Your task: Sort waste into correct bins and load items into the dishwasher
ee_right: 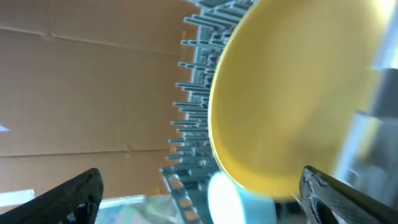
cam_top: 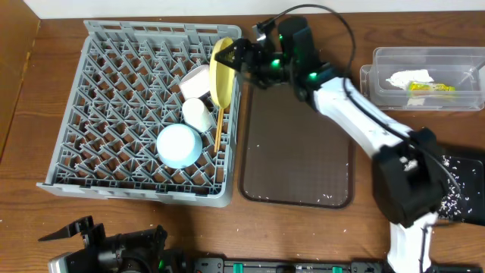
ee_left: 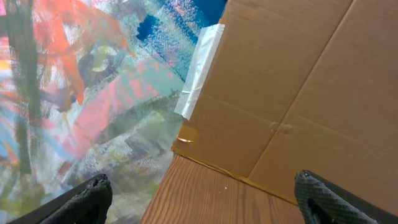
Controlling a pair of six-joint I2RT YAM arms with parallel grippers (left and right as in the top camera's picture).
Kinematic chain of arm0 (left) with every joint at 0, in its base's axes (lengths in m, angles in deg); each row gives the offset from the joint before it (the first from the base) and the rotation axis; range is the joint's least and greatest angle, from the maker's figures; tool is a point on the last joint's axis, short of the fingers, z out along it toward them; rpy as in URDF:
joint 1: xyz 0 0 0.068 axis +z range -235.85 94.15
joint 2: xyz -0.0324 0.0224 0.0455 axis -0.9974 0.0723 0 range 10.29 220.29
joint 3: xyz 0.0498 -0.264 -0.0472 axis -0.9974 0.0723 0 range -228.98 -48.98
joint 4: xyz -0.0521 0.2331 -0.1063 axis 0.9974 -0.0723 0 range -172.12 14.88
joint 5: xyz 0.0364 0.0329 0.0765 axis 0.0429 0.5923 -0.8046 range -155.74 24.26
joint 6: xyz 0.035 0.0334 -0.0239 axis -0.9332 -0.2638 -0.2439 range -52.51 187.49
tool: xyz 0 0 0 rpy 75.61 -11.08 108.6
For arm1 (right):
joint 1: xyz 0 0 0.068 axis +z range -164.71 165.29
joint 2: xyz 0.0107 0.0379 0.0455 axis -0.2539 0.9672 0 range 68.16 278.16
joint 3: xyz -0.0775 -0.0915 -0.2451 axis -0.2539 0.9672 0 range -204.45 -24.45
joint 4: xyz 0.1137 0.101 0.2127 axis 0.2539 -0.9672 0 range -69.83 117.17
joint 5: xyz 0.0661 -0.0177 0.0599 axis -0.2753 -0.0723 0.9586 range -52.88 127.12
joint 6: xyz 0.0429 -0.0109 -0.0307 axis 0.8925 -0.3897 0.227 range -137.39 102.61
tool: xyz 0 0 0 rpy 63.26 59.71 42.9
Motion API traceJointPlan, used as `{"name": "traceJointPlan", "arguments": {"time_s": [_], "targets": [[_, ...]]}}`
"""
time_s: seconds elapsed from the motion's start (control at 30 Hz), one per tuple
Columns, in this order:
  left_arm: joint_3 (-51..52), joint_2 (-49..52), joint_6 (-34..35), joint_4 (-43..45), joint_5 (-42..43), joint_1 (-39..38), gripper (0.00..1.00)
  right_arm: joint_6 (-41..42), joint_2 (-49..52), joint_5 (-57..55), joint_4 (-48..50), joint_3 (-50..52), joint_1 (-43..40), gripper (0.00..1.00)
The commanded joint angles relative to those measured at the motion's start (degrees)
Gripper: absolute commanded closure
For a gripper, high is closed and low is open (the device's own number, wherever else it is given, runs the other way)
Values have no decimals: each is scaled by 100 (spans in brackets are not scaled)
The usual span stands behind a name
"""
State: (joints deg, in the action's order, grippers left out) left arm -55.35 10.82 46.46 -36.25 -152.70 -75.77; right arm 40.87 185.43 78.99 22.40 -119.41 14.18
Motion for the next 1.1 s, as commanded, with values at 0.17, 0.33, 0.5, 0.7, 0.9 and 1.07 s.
{"name": "traceJointPlan", "arguments": {"time_s": [0.17,0.33,0.5,0.7,0.9,1.07], "targets": [[-94,-31,-33,24,-293,13,5,-2476,-2334,-1589,-3021,-103,-901,1],[-94,-31,-35,24,-293,13,5,-4321,-3101,-1919,-4894,-103,-1307,1],[-94,-31,-33,24,-293,13,5,-5025,-3654,-2267,-6620,-94,-1384,4],[-94,-31,-35,24,-293,13,5,-5031,-4146,-2621,-7849,-57,-1309,4],[-94,-31,-33,26,-293,13,5,-5539,-4975,-2618,-8089,516,-1307,1],[-94,-31,-33,26,-293,13,5,-5250,-5740,-2579,-7984,1294,-1307,1]]}}
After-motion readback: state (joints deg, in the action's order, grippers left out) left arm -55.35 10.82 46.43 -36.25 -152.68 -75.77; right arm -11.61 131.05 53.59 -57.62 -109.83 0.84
